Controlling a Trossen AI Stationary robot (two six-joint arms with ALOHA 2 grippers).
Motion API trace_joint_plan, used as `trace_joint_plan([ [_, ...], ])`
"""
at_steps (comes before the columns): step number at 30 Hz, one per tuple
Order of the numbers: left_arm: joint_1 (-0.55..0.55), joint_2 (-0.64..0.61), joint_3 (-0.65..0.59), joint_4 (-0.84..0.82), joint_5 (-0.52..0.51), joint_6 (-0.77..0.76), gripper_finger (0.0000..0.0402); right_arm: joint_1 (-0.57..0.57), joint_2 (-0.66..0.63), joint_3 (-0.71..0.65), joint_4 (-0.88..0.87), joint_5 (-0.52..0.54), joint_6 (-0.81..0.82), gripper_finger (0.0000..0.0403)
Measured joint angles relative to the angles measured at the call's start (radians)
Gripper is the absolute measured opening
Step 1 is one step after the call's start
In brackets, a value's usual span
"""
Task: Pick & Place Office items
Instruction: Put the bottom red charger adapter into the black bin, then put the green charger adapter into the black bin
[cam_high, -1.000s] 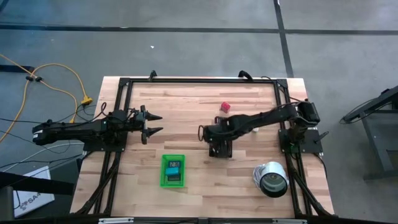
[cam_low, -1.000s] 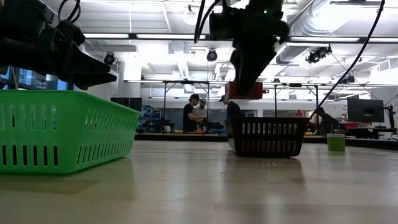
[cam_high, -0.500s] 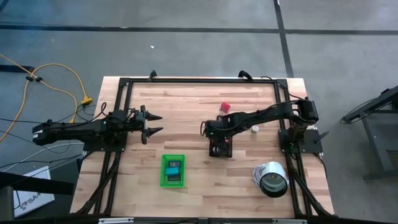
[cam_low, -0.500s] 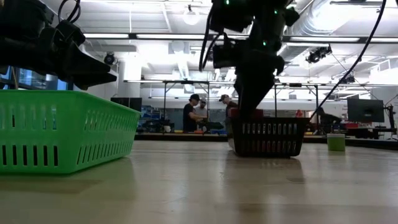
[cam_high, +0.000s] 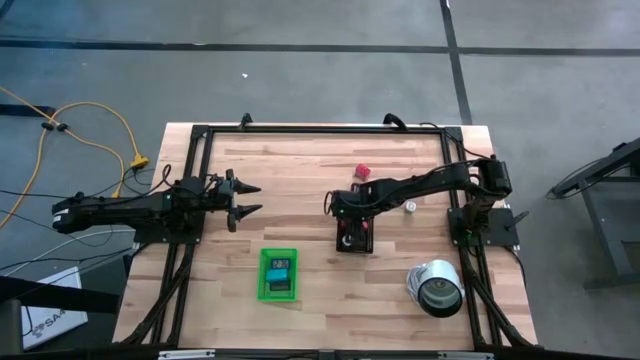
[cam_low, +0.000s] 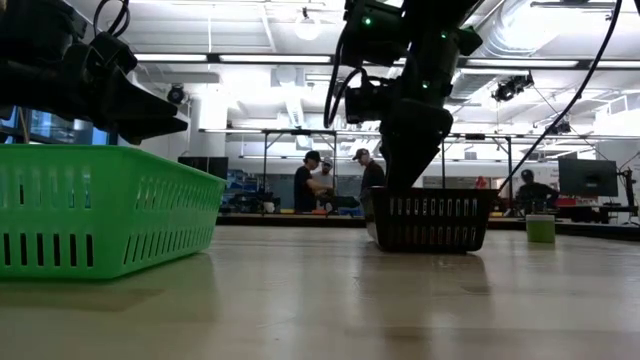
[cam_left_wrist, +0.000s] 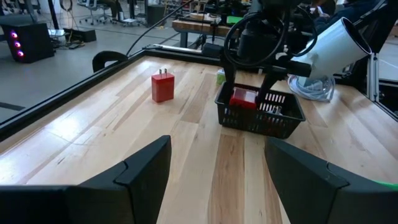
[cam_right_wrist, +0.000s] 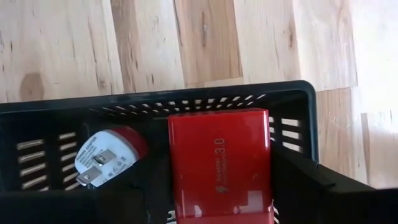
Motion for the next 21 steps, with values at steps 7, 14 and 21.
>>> trace_joint_plan([
  [7, 0.000, 0.000, 0.000, 0.000, 0.000, 0.000, 0.0252, 0.000, 0.000, 0.000, -0.005, 0.020, 0.014, 0.0215],
  [14, 0.000, 0.000, 0.000, 0.000, 0.000, 0.000, 0.0252, 0.001, 0.000, 0.000, -0.005, 0.027, 0.016, 0.0257],
  [21, 0.000, 0.000, 0.000, 0.000, 0.000, 0.000, 0.0252, 0.001, 0.000, 0.000, -0.004, 0.027, 0.016, 0.0265],
])
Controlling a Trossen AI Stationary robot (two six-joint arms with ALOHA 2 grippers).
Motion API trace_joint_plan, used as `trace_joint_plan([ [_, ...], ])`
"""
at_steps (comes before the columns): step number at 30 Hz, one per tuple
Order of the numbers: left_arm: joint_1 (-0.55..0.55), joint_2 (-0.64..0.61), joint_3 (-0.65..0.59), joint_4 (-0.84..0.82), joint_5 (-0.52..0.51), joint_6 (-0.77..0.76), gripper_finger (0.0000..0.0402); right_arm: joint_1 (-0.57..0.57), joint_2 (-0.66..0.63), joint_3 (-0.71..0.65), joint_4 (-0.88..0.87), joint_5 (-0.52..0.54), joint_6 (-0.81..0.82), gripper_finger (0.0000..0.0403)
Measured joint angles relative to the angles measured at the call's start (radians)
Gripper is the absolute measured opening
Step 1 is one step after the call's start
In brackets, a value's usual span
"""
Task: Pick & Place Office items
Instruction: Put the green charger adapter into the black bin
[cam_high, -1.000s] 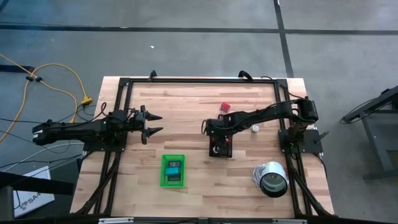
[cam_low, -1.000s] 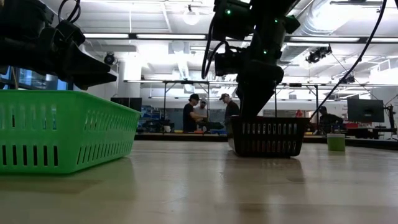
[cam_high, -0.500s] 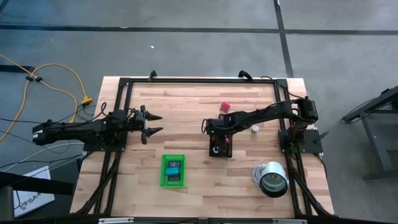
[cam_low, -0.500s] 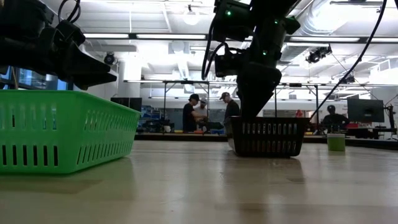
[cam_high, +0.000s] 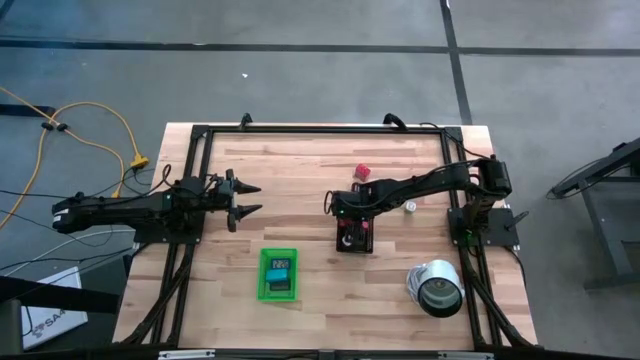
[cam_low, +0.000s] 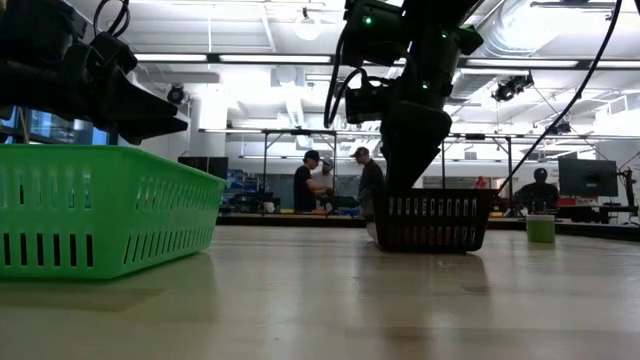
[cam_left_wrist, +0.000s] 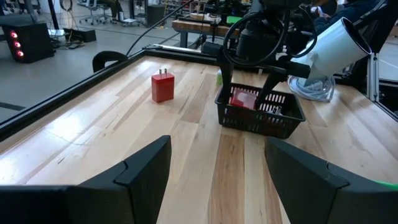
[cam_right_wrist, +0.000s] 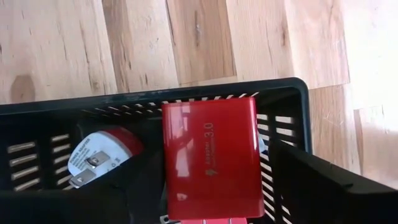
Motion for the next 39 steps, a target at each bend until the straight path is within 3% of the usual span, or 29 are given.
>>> trace_joint_plan([
  [8, 0.000, 0.000, 0.000, 0.000, 0.000, 0.000, 0.0252, 0.013, -0.001, 0.002, -0.001, 0.028, 0.003, 0.0262],
  [16, 0.000, 0.000, 0.000, 0.000, 0.000, 0.000, 0.0252, 0.036, -0.103, 0.004, 0.002, 0.060, 0.034, 0.0262],
  [32, 0.000, 0.000, 0.000, 0.000, -0.006, 0.000, 0.0252, 0.000, -0.177, 0.004, -0.340, 0.187, 0.165, 0.0261],
  [39, 0.000, 0.000, 0.000, 0.000, -0.009, 0.000, 0.0252, -0.014, -0.225, -0.005, -0.363, 0.206, 0.146, 0.0261],
])
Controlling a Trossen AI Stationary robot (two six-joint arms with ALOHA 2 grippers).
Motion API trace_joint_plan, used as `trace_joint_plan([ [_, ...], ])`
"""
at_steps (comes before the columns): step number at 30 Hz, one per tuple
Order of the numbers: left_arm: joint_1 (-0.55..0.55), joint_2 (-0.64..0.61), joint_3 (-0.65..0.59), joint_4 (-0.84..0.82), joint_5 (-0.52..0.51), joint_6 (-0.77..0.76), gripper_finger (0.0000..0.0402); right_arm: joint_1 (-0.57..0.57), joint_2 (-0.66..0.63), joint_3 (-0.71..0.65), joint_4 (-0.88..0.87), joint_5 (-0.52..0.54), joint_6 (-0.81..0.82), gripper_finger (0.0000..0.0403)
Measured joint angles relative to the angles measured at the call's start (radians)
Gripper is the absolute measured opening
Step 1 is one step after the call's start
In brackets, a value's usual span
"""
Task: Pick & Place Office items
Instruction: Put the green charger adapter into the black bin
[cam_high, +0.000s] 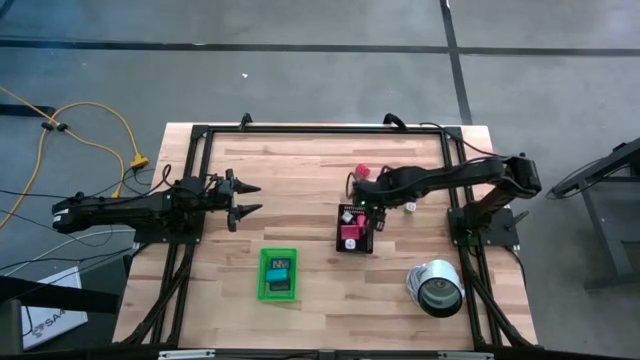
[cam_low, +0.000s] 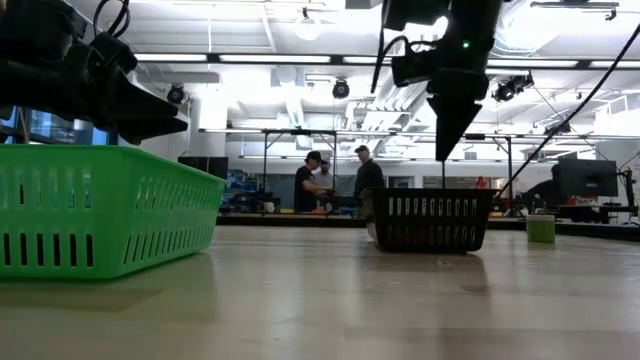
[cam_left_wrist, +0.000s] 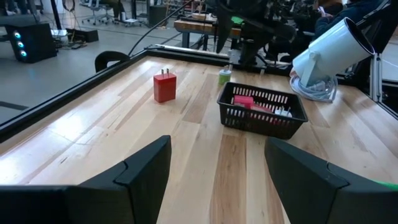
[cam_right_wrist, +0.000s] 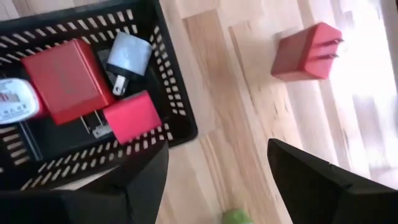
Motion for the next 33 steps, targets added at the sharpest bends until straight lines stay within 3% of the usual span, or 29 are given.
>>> trace_joint_plan([
  [17, 0.000, 0.000, 0.000, 0.000, 0.000, 0.000, 0.0252, -0.101, -0.286, -0.383, 0.144, -0.081, 0.001, 0.0261],
  [33, 0.000, 0.000, 0.000, 0.000, 0.000, 0.000, 0.0252, -0.105, -0.301, -0.473, 0.119, -0.078, 0.038, 0.0261],
])
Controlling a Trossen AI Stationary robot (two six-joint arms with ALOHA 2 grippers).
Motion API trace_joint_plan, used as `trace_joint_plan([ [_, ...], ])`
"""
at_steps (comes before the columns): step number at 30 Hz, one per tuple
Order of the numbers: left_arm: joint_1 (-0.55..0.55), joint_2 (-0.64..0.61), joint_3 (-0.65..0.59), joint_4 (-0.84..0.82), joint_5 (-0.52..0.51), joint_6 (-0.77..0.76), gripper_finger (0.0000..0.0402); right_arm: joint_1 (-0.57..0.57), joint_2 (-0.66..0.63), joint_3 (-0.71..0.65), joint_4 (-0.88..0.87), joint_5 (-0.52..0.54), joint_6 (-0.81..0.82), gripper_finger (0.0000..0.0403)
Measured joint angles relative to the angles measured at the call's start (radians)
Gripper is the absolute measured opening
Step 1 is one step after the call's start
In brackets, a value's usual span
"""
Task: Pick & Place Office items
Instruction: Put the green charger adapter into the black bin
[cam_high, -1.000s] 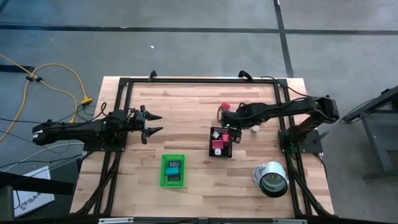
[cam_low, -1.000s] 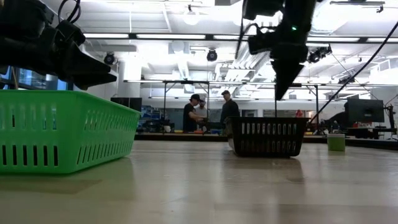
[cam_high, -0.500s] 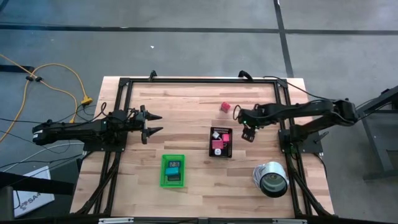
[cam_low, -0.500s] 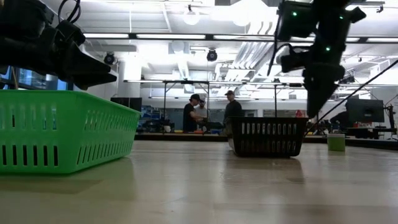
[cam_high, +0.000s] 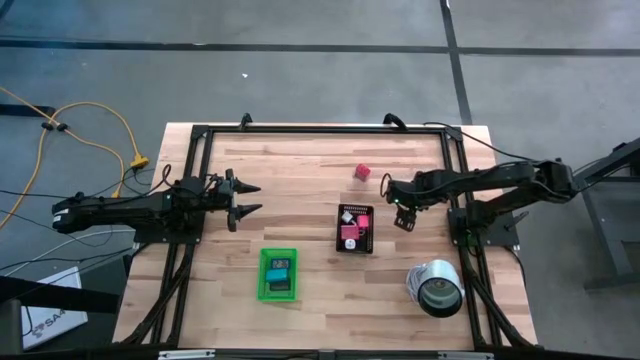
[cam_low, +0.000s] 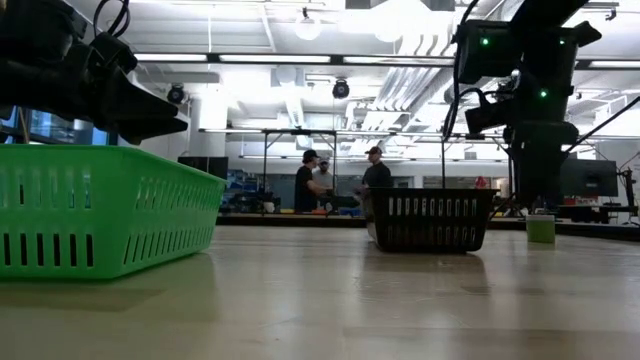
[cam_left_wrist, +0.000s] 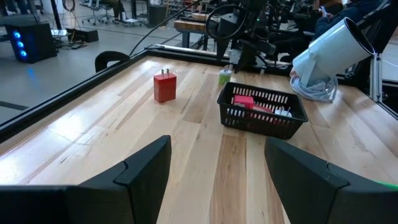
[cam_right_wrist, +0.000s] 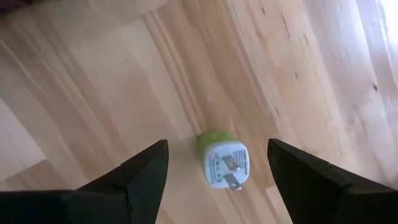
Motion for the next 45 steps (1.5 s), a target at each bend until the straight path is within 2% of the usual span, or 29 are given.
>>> trace_joint_plan([
  [4, 0.000, 0.000, 0.000, 0.000, 0.000, 0.000, 0.0252, -0.024, 0.000, -0.001, 0.001, -0.021, -0.006, 0.0261],
  [13, 0.000, 0.000, 0.000, 0.000, 0.000, 0.000, 0.0252, -0.143, 0.000, -0.001, 0.024, -0.185, -0.002, 0.0261],
  [20, 0.000, 0.000, 0.000, 0.000, 0.001, 0.000, 0.0252, -0.183, 0.001, 0.000, 0.023, -0.189, 0.051, 0.0261],
  [30, 0.000, 0.000, 0.000, 0.000, 0.001, 0.000, 0.0252, -0.183, 0.001, 0.000, -0.052, -0.173, 0.082, 0.0261],
  [45, 0.000, 0.000, 0.000, 0.000, 0.001, 0.000, 0.0252, -0.182, 0.001, 0.000, -0.044, -0.215, -0.008, 0.0261],
])
